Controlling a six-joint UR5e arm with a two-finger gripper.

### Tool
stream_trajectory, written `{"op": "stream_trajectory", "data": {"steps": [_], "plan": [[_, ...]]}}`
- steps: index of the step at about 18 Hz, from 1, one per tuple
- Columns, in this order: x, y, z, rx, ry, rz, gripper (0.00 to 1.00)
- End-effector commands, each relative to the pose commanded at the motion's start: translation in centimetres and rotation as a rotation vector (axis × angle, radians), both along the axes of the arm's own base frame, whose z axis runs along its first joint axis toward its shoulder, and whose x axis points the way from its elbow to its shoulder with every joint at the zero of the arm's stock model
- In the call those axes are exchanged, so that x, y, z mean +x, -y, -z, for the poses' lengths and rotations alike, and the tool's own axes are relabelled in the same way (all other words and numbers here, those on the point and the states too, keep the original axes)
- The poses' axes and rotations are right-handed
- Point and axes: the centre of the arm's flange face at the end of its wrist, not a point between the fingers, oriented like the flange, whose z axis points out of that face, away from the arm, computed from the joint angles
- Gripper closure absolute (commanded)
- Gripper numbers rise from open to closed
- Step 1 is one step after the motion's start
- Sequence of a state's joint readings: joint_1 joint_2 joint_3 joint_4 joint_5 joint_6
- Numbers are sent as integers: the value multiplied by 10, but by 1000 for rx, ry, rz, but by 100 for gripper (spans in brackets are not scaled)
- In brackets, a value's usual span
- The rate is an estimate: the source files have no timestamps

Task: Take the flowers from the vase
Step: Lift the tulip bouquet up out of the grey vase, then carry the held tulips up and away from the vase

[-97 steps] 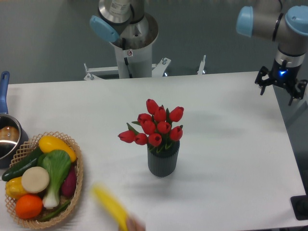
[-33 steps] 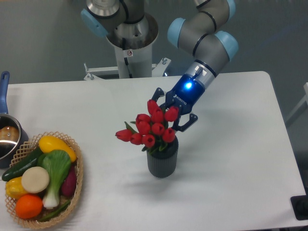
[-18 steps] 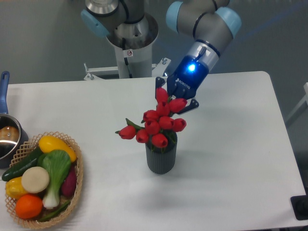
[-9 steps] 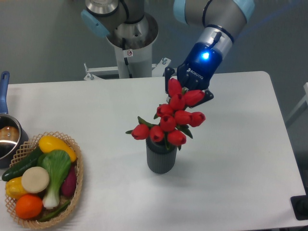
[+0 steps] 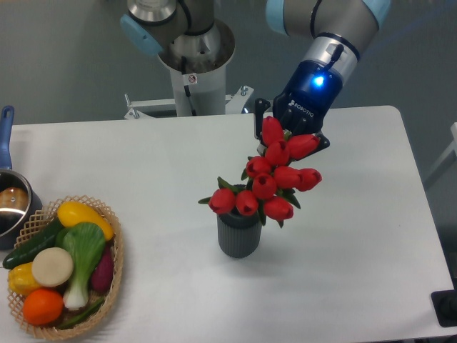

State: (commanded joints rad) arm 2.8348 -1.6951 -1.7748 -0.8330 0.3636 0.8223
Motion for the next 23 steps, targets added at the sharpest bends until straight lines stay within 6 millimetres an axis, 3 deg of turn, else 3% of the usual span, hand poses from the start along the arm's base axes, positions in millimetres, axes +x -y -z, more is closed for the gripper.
{"op": "stream_trajectory", "data": {"steps": [4, 13, 17, 20, 23], "plan": [[-4, 0, -18, 23, 70, -21, 100], [-27, 17, -57, 42, 20, -72, 100], [-42, 38, -74, 47, -22, -117, 100], [-52, 50, -75, 37, -124, -130, 100], [-69, 79, -62, -70, -261, -190, 100]]}}
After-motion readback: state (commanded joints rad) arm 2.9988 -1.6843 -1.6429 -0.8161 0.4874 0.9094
